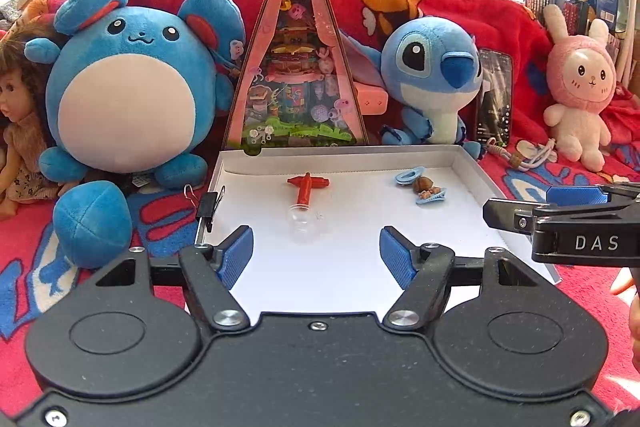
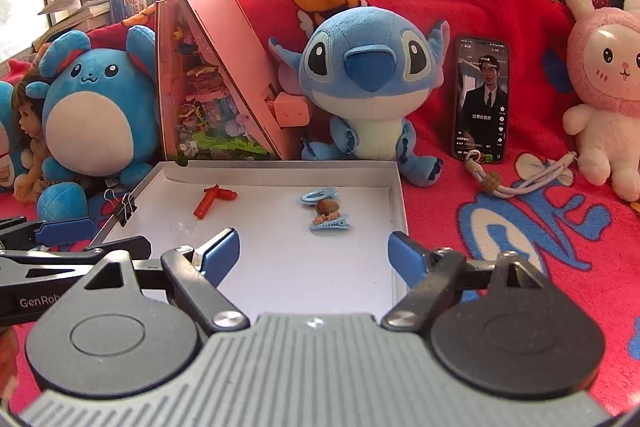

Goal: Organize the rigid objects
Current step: 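Withdraw both open tools from the box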

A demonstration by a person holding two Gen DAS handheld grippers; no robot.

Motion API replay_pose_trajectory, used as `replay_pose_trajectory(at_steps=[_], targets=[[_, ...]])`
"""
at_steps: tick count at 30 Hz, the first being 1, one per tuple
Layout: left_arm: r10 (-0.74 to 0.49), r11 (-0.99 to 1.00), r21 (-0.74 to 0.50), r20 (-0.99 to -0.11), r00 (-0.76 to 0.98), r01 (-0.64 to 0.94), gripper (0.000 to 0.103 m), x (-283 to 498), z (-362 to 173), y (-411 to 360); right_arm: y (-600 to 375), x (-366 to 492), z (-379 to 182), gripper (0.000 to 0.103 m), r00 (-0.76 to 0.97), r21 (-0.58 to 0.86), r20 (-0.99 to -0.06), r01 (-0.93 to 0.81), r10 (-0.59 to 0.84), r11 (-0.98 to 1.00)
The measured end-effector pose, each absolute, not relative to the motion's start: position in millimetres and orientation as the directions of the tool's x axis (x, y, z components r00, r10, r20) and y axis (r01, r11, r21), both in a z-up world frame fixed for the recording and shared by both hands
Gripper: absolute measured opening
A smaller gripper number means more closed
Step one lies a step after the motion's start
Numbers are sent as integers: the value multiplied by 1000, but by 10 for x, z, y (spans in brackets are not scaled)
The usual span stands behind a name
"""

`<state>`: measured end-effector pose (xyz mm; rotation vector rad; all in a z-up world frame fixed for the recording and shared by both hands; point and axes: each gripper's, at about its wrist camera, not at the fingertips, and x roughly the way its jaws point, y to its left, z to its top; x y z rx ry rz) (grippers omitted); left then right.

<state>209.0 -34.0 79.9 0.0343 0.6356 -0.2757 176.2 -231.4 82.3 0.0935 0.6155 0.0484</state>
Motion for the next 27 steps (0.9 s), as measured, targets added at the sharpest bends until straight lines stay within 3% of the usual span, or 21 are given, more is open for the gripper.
replay_pose_trajectory(at_steps=[27], targets=[[-233, 969, -34, -453, 860, 245, 81, 653, 770, -295, -2326, 440, 806, 102, 893, 51, -423, -149, 157, 988]])
